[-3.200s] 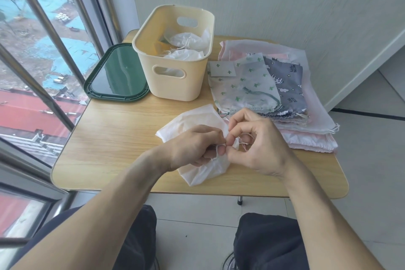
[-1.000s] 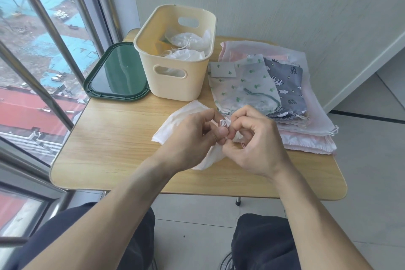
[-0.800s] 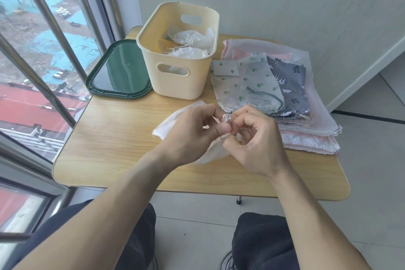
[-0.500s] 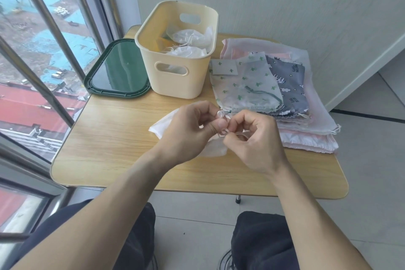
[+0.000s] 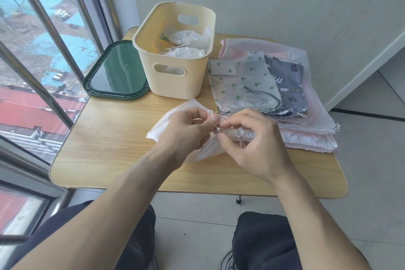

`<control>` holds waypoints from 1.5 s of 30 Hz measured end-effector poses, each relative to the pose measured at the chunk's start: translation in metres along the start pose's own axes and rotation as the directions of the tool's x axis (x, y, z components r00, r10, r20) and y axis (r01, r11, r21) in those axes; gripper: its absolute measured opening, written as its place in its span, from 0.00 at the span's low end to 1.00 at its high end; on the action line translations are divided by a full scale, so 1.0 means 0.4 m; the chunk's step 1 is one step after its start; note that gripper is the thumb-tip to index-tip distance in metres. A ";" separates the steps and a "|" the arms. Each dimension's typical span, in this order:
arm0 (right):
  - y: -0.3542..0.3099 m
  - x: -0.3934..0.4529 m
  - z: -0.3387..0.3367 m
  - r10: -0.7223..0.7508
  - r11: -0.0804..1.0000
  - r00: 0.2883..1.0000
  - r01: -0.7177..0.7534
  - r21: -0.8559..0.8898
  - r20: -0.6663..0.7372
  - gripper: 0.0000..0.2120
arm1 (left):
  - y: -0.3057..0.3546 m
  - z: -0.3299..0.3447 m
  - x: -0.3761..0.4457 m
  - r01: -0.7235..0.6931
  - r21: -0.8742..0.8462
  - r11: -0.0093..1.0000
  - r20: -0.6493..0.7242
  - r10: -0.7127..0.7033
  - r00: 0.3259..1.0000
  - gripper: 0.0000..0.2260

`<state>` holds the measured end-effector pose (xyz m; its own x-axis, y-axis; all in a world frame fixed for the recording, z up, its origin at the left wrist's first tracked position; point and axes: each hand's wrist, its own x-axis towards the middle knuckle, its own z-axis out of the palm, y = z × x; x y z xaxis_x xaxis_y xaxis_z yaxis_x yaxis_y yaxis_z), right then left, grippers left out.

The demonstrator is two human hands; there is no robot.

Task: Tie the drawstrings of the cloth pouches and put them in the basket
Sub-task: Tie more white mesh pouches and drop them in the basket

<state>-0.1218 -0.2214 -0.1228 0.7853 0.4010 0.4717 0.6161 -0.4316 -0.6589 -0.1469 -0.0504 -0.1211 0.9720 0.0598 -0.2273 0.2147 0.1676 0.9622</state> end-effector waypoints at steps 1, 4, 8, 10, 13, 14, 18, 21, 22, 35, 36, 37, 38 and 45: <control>0.000 0.001 0.002 -0.017 1.000 1.000 0.017 -0.026 -0.016 0.08 | 0.001 0.001 -0.001 0.009 -0.007 1.000 -0.005 -0.009 1.000 0.08; 0.000 0.004 0.004 -0.031 0.997 0.998 0.027 -0.066 -0.055 0.07 | 0.002 0.001 -0.003 0.019 0.004 1.000 -0.005 -0.019 1.000 0.08; -0.003 0.007 0.000 -0.044 0.992 0.999 0.041 -0.121 -0.024 0.04 | 0.006 0.000 -0.002 0.017 0.048 0.999 -0.029 -0.016 0.999 0.08; -0.002 0.008 -0.002 -0.041 0.988 0.999 0.041 -0.148 0.007 0.06 | 0.005 -0.002 0.005 0.024 0.062 0.998 -0.063 -0.020 0.998 0.09; -0.001 0.003 -0.007 0.018 0.983 0.995 0.000 -0.186 0.094 0.07 | -0.005 -0.010 0.020 0.018 0.205 0.979 -0.157 0.015 0.987 0.12; -0.004 0.000 -0.010 0.044 0.980 0.991 -0.018 -0.197 0.128 0.07 | -0.008 -0.013 0.025 0.007 0.276 0.961 -0.184 0.046 0.982 0.12; -0.026 -0.011 -0.028 0.188 0.971 0.942 -0.136 -0.197 0.277 0.08 | -0.019 -0.018 0.040 -0.012 0.430 0.903 -0.218 0.116 0.969 0.13; -0.035 -0.019 -0.026 0.296 0.948 0.865 -0.212 -0.240 0.405 0.10 | -0.028 -0.013 0.050 0.041 0.429 0.902 -0.193 0.047 0.980 0.13; -0.036 -0.020 -0.023 0.328 0.936 0.840 -0.227 -0.269 0.433 0.10 | -0.030 -0.011 0.053 0.059 0.410 0.910 -0.191 0.022 0.981 0.13; -0.055 -0.022 -0.005 0.298 0.940 0.767 -0.132 -0.316 0.568 0.17 | -0.051 0.002 0.065 0.004 0.476 0.879 -0.213 0.111 0.971 0.12; -0.057 -0.023 -0.003 0.285 0.943 0.770 -0.117 -0.313 0.571 0.17 | -0.053 0.003 0.067 0.000 0.467 0.884 -0.207 0.109 0.972 0.12; -0.058 -0.023 -0.001 0.280 0.943 0.769 -0.109 -0.313 0.574 0.17 | -0.054 0.005 0.067 -0.007 0.471 0.882 -0.206 0.117 0.972 0.12; -0.058 -0.023 0.000 0.282 0.943 0.765 -0.110 -0.313 0.579 0.17 | -0.056 0.006 0.068 -0.019 0.489 0.872 -0.210 0.139 0.968 0.12; -0.050 -0.037 0.004 0.291 0.943 0.736 -0.115 -0.311 0.611 0.18 | -0.066 0.005 0.058 -0.091 0.537 0.839 -0.189 0.225 0.956 0.11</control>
<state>-0.1458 -0.2173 -0.1173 0.7205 0.6632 -0.2028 0.5099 -0.7047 -0.4933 -0.1300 -0.0553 -0.1516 0.9592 0.2810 -0.0295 0.1431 -0.3930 0.9083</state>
